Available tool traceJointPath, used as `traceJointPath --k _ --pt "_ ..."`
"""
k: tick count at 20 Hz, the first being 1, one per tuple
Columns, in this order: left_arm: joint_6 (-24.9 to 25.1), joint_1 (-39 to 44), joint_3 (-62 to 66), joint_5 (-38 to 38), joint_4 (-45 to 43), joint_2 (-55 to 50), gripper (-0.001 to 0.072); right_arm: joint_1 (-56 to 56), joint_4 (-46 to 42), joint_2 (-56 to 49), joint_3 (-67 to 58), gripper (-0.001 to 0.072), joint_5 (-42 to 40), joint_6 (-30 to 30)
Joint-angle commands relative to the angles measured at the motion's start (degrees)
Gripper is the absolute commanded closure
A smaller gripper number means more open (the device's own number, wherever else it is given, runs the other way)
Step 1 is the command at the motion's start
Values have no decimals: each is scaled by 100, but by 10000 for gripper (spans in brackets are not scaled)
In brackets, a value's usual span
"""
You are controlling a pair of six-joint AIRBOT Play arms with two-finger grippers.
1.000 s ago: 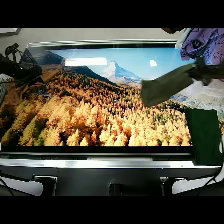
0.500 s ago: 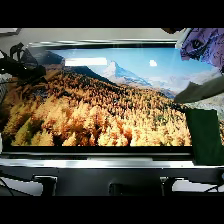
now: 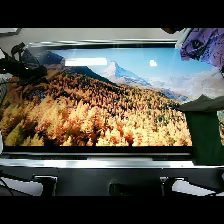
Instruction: Fold the clothes and pants, and hang the long-sleeved shirts on hangers.
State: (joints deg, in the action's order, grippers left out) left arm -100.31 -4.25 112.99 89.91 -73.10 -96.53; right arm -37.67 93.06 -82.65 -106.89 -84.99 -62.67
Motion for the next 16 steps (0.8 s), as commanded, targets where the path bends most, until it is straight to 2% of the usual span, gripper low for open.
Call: traceJointPath --k 1,5,12,16 --pt "42 4 2 120 0 4 689 -4 -951 76 63 687 -782 -9" --pt "136 4 2 269 -2 15 689 -4 -1462 280 977 687 -898 22" --pt "136 4 4 271 -2 50 689 -4 -1832 1338 3362 686 -448 544" --pt "136 4 4 271 -2 50 689 -4 -2096 1486 4116 685 -415 551"
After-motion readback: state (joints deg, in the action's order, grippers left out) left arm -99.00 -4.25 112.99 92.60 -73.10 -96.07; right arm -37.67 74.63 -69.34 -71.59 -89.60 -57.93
